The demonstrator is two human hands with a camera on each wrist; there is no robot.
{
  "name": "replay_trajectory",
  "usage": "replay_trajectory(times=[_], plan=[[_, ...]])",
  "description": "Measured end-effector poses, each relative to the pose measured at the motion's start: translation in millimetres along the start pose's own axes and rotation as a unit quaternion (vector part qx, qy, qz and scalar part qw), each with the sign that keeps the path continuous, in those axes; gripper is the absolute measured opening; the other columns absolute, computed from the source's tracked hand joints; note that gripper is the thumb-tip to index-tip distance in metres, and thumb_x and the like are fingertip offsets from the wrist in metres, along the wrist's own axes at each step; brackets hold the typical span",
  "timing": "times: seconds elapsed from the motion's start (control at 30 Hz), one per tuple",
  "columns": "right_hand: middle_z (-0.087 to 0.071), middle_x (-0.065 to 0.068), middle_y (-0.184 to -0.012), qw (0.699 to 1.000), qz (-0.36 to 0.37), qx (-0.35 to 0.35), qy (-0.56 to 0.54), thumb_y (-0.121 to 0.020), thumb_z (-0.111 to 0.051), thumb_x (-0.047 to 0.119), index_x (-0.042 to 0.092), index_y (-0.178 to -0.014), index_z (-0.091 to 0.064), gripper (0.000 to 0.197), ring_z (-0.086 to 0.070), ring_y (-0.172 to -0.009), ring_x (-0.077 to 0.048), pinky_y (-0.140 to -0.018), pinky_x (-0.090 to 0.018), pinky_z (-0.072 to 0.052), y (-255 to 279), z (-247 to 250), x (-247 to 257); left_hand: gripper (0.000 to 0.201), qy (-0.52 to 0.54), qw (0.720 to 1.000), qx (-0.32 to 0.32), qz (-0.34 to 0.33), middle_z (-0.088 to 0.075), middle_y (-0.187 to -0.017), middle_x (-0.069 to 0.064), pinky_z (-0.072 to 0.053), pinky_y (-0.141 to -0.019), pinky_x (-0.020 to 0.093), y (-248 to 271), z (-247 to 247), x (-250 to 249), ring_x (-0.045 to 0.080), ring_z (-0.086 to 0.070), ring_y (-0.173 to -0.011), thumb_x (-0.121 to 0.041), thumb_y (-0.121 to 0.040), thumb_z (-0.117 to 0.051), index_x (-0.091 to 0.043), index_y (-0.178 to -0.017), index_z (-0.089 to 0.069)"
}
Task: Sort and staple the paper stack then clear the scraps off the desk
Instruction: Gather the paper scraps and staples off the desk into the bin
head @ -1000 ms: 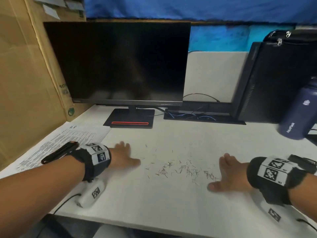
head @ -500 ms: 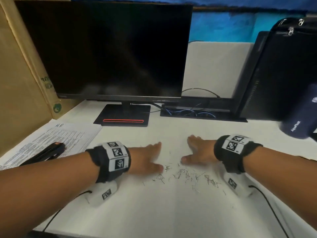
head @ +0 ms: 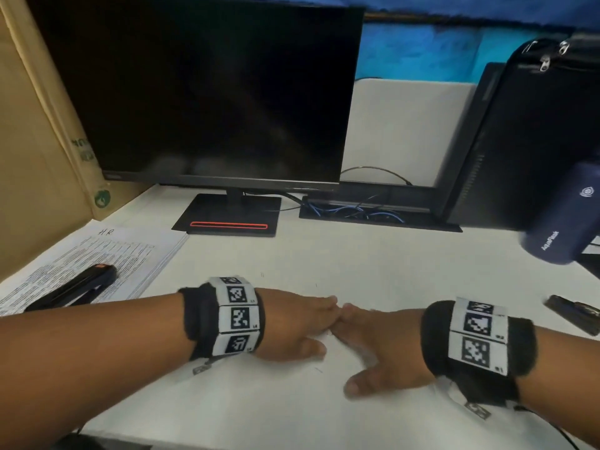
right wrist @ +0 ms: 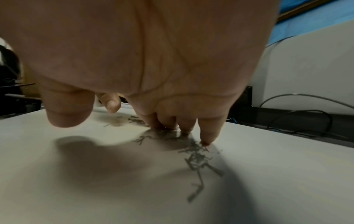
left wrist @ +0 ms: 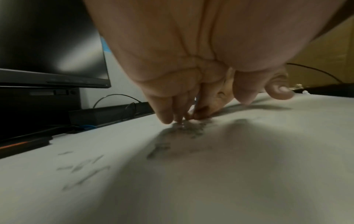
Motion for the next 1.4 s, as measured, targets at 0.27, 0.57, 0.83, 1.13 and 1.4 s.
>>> replay_trajectory(times=[0.27, 0.57, 0.83, 1.13, 1.4], plan=[[-0.008, 0.019, -0.162, 0.98, -0.108, -0.042, -0.162, -0.046, -0.036, 0.101, 0.034, -0.157, -0.004, 0.133, -0.02, -0.147, -0.007, -0.121, -0.028, -0.017, 71.7, -5.8, -48.9, 0.042, 0.072, 0.991, -0.075, 0.085, -0.035, -0.157, -0.017, -0.02, -0.118, 0.013, 76.0, -8.5, 65.9, -0.003, -0.031, -0.143, -0.036, -0.1, -0.05, -0.033, -0.143, -0.051], [-0.065, 0.008, -0.092, 0.952, -0.218, -0.127, -0.173, -0.07, -0.07, 0.051, 0.026, -0.097, -0.059, 0.039, -0.064, -0.075, -0.01, -0.071, -0.031, -0.058, 44.8, -10.9, -44.2, 0.033, 0.055, 0.978, 0.006, 0.203, -0.044, -0.102, -0.002, -0.049, -0.075, 0.031, 41.7, -4.4, 31.1, 0.013, -0.054, -0.077, -0.061, -0.081, -0.055, -0.031, -0.076, -0.043], [-0.056, 0.002, -0.098, 0.986, -0.117, -0.119, 0.026, -0.093, -0.046, 0.013, 0.01, -0.112, -0.064, 0.026, -0.053, -0.089, -0.018, -0.077, -0.024, -0.04, 6.8, 5.3, 3.0, 0.03, -0.012, 0.99, -0.048, 0.134, -0.059, -0.114, -0.002, -0.04, -0.076, 0.025, 6.4, -4.2, -3.6, 0.02, -0.06, -0.1, -0.008, -0.094, -0.052, -0.021, -0.116, -0.068], [-0.067, 0.006, -0.093, 0.975, -0.115, -0.173, -0.077, -0.083, -0.054, 0.013, 0.02, -0.086, -0.064, 0.012, -0.064, -0.086, -0.016, -0.076, -0.026, -0.054, 10.9, 13.9, -7.9, 0.028, -0.005, 0.989, -0.087, 0.12, -0.063, -0.111, -0.004, -0.043, -0.077, 0.025, 6.2, -1.4, 2.8, 0.021, -0.061, -0.103, -0.008, -0.09, -0.05, -0.019, -0.107, -0.068], [-0.072, -0.006, -0.068, 0.859, -0.195, -0.244, -0.405, -0.078, -0.064, 0.004, 0.009, -0.081, -0.07, 0.008, -0.064, -0.056, -0.017, -0.06, -0.029, -0.059, 21.4, 23.5, -50.3, 0.016, 0.011, 0.965, -0.124, 0.229, -0.07, -0.1, -0.001, -0.057, -0.08, 0.03, 9.5, 16.1, 32.4, 0.019, -0.066, -0.093, -0.015, -0.084, -0.058, -0.017, -0.094, -0.07]])
Point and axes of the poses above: each hand's wrist, its own y-axis away from the middle knuckle, its own z-axis out of the back of the hand, x = y × z, the point moved 5 cm from there along -y, towards the middle knuckle
